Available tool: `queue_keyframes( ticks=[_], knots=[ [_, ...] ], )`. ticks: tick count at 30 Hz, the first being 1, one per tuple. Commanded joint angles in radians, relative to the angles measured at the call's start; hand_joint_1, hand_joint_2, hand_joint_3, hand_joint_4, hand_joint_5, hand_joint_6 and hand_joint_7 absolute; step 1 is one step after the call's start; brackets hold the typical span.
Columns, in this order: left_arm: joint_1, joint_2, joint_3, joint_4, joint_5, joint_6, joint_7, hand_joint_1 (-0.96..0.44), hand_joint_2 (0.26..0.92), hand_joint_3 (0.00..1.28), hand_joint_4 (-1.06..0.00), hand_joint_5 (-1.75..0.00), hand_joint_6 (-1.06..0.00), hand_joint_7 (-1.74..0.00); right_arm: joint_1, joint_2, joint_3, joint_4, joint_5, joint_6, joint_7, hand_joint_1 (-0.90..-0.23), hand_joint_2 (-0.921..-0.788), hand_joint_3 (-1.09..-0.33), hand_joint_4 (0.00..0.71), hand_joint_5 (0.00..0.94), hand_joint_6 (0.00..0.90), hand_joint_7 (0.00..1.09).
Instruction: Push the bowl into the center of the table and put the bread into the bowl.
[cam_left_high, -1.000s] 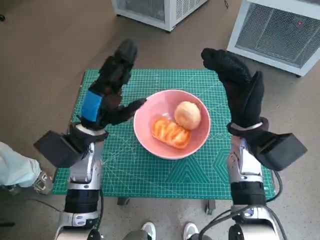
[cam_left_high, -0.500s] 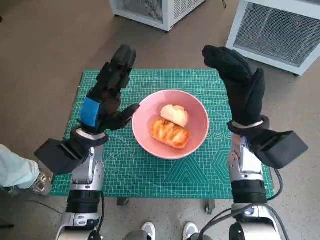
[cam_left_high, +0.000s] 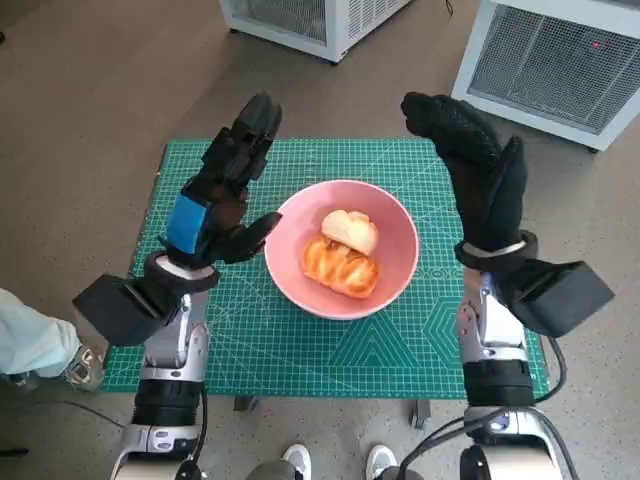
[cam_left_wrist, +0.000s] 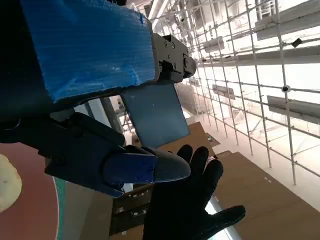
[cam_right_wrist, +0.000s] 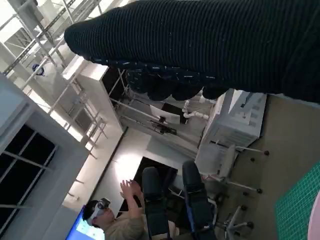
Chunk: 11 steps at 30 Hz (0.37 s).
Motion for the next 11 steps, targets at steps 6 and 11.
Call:
queue_keyframes(
  ticks=[6,11],
  knots=[
    [-0.004,-0.003,-0.01,-0.033,-0.016,0.021,-0.003,-0.72,0.921,0.35,-0.12,-0.01,-0.21,-0.07,0.011,-0.012,0.002,0.01,-0.015,0.011,-0.004,-0.671,-0.921,-0.764,0.208,0.001,0.055,0.5],
    [-0.002,-0.003,-0.014,-0.035,-0.007,0.018,0.0,-0.72,0.921,0.35,-0.13,-0.01,-0.21,-0.08,0.012,-0.011,0.003,0.013,-0.019,0.006,-0.006,-0.671,-0.921,-0.764,0.209,0.001,0.055,0.5]
  ],
)
